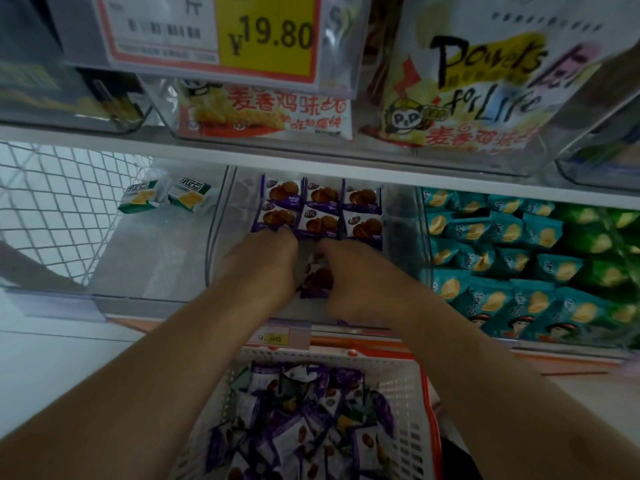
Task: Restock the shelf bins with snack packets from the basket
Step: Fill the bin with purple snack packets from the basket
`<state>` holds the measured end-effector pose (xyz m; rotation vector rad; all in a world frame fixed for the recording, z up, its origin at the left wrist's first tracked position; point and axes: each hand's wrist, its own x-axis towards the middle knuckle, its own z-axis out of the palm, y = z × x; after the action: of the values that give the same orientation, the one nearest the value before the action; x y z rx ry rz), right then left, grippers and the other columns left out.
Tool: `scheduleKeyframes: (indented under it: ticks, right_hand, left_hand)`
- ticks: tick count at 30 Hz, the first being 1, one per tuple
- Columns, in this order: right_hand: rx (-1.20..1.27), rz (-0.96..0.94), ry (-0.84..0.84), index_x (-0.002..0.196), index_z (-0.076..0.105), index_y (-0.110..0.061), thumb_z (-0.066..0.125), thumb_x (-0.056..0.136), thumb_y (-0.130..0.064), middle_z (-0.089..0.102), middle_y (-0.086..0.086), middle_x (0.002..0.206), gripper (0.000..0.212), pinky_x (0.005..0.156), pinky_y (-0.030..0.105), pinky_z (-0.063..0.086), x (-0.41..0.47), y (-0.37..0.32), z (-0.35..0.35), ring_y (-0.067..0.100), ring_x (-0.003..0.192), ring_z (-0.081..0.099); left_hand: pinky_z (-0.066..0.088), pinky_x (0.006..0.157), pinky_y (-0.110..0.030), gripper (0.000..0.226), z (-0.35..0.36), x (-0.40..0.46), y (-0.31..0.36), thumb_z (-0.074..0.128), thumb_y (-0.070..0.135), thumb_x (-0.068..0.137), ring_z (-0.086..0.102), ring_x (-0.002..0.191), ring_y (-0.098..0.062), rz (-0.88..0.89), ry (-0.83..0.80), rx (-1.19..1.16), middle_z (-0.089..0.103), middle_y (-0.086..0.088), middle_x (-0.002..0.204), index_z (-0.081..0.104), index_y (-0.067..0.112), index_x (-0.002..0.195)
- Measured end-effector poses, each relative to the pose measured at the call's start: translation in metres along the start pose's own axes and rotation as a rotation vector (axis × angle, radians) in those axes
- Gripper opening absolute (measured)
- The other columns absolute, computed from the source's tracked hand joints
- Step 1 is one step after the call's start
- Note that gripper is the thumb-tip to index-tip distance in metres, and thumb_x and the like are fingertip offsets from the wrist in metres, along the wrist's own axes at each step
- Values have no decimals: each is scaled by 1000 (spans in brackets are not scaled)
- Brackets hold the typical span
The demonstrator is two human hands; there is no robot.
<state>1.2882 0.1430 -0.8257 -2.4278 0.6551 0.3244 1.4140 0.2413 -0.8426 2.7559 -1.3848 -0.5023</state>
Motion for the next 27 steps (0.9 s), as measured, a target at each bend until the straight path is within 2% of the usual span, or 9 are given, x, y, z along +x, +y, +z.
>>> scheduleKeyframes:
  ticks: [2,4,7,12,17,20,22,24,27]
  right_hand:
    - [18,51,91,132,53,-15,74,84,-11,55,4,120,52,85,31,56,4,0,-1,21,111,57]
    - [56,116,162,142,49,-17,73,86,-8,52,8,133,61,98,28,52,6,0,-3,23,121,55]
    - [56,154,207,145,48,-17,70,90,-6,48,8,138,60,93,19,40,4,2,-7,20,125,49]
    - [55,162,182,147,46,-12,64,94,-6,46,9,142,56,108,28,45,0,-3,-11,24,132,45]
    - [102,181,189,147,47,-13,65,93,-5,45,10,141,58,103,29,50,1,-1,-10,23,128,48]
    - [128,190,234,142,52,-15,67,92,-6,46,11,138,54,94,25,50,3,2,-7,17,110,49]
    - [135,195,251,141,52,-16,68,91,-6,46,10,137,53,88,22,46,5,3,-6,12,102,43]
    - [138,195,246,142,52,-15,67,91,-5,47,10,136,54,86,22,44,5,3,-6,12,101,43]
    - [134,197,232,144,50,-15,65,93,-3,46,9,138,55,91,22,44,3,1,-9,17,110,48]
  left_hand:
    - [54,75,-39,41,2,4,-5,76,14,86,64,95,-29,42,106,-62,64,-10,106,56,11,122]
    - [56,78,-43,49,2,10,-6,78,11,84,64,99,-30,66,172,-90,64,-10,111,55,12,128]
    - [56,85,-47,54,9,17,-6,76,6,83,61,107,-32,123,194,-91,61,-12,121,55,12,132]
    - [54,94,-49,69,18,16,-7,78,20,85,53,120,-36,80,116,-79,50,-16,139,45,16,146]
    - [50,100,-45,73,12,6,0,80,29,86,34,136,-37,8,132,-5,27,-17,148,43,15,147]
    - [52,98,-46,67,10,-1,0,76,20,88,39,131,-33,43,88,12,30,-13,149,43,15,146]
    - [53,95,-48,54,10,-5,-1,73,13,86,46,125,-32,72,67,-29,38,-11,144,52,14,135]
    - [55,89,-46,34,10,-9,-2,67,10,86,55,112,-29,92,34,-103,50,-10,130,62,12,120]
    - [54,83,-36,30,12,-10,-2,54,15,96,61,96,-22,99,-126,-130,64,-11,116,68,10,123]
